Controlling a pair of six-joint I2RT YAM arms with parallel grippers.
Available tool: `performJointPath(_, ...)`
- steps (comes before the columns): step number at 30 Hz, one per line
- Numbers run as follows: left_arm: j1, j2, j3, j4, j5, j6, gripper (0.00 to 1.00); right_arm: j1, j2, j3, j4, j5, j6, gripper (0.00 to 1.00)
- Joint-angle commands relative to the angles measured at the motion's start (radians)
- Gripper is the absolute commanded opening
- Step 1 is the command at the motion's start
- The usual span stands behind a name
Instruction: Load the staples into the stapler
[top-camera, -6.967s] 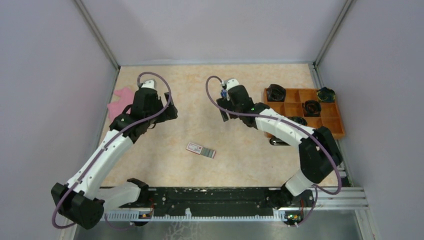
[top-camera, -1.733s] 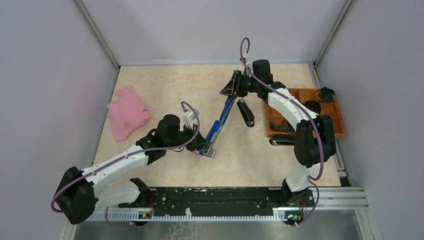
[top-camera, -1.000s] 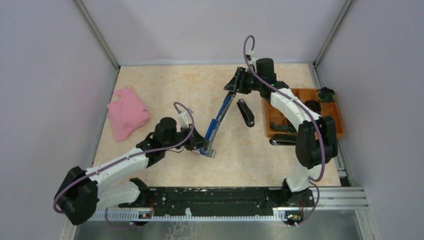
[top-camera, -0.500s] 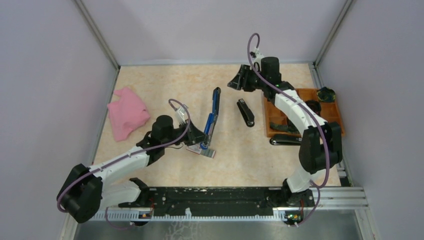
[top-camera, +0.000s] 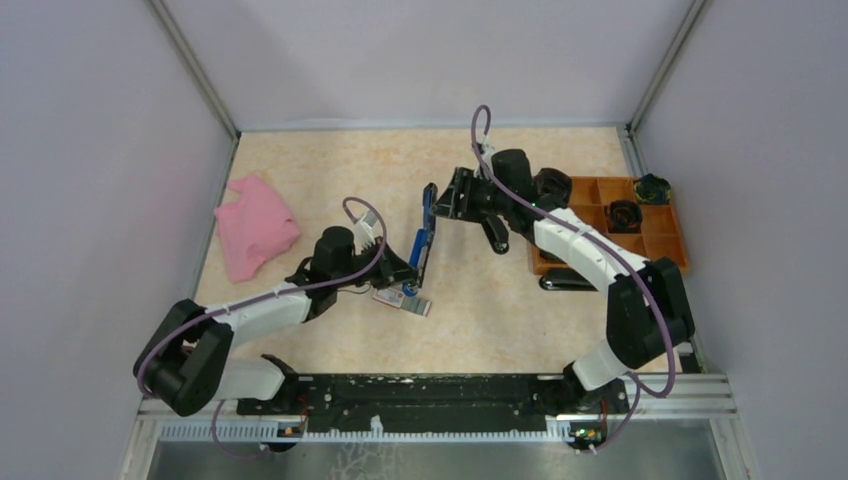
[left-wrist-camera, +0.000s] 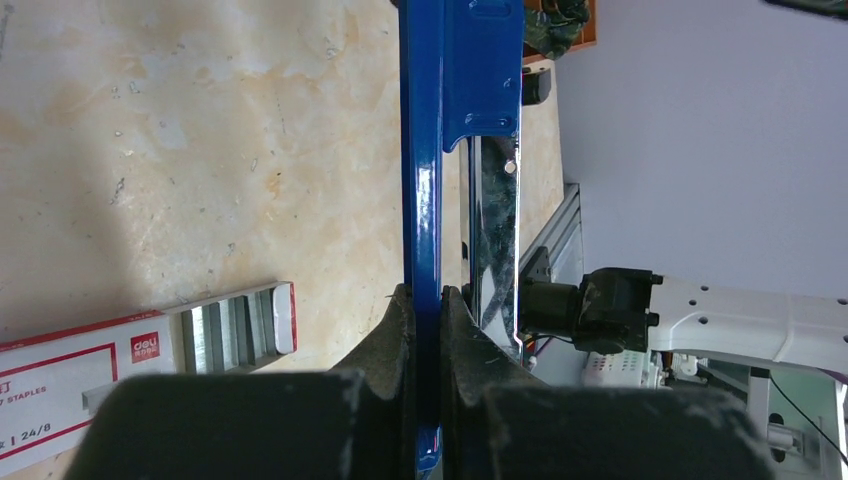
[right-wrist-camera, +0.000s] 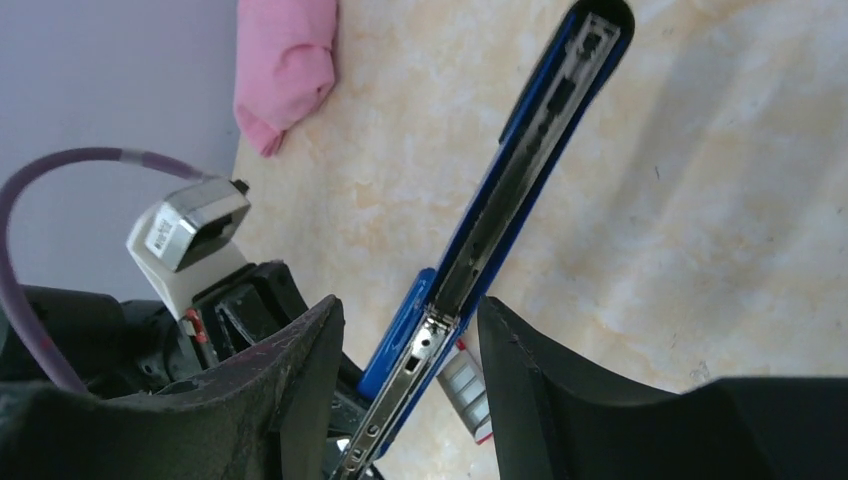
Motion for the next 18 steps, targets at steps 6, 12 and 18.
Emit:
performJointPath(6, 0.003, 0.035, 0.062, 0.205, 0.058, 0.007, 0.0, 0.062, -0.034, -0.081, 0.057, 0.068, 0.14, 0.53)
performJointPath(12, 0.003, 0.076, 0.075, 0.233, 0.078, -0.003, 0.0, 0.093, -0.007, -0.078, 0.055, 0.075, 0.174, 0.5)
performJointPath(18, 0.003, 0.104, 0.08, 0.25, 0.083, -0.007, 0.0, 0.113, 0.027, -0.077, 0.048, 0.098, 0.177, 0.42)
